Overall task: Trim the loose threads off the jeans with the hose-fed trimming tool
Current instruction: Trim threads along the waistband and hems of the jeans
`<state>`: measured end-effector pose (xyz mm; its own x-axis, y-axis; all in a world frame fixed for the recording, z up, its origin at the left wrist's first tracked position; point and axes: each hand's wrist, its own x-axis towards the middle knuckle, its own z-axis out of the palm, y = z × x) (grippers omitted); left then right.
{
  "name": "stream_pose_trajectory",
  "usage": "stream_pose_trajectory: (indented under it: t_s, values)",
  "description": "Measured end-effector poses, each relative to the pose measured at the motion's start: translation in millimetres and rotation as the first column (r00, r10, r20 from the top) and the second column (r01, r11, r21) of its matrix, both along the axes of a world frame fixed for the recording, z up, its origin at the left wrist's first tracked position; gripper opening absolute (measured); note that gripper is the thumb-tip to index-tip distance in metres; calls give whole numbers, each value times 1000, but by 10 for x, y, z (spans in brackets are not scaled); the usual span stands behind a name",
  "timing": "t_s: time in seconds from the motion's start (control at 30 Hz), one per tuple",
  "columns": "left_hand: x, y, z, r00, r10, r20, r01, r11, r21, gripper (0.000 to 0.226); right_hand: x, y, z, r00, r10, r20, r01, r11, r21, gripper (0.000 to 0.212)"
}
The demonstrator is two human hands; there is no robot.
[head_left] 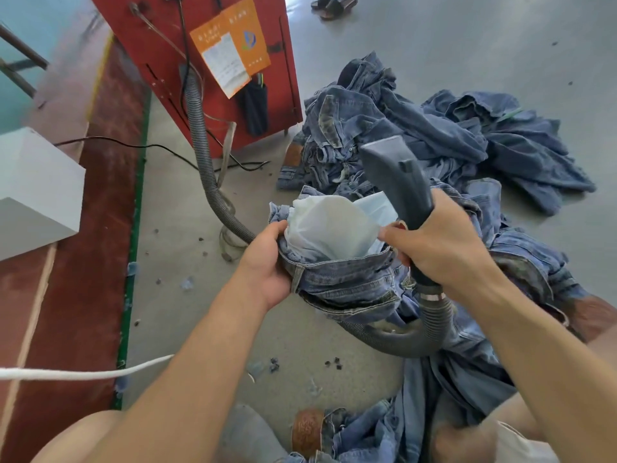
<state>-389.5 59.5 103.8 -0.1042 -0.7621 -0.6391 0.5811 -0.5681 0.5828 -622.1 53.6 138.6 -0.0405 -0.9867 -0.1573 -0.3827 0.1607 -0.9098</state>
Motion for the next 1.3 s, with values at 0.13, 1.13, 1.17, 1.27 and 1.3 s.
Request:
stream_pose_trajectory:
  t_s: [0.13, 1.13, 1.17, 1.27, 1.3]
  values:
    - [-13, 26, 9, 997, 15, 80, -18, 999, 39, 36, -95, -135, 47, 979, -48, 197, 56, 998, -32, 30]
    - [396, -6, -85, 967, 245, 77, -251, 964, 84, 48, -106, -50, -382, 978, 37, 205, -53, 996, 72, 16]
    - [392, -6, -94, 965, 249, 87, -257, 962, 91, 46, -161, -58, -369, 978, 11, 209, -27, 997, 72, 16]
    - [403, 3, -133, 957, 268, 114, -281, 951, 130, 50, -327, -67, -356, 978, -51, 200, 32, 995, 93, 18]
    - [414, 2, -149, 952, 280, 126, -297, 943, 152, 51, -371, -72, -358, 979, -68, 190, 48, 993, 106, 19]
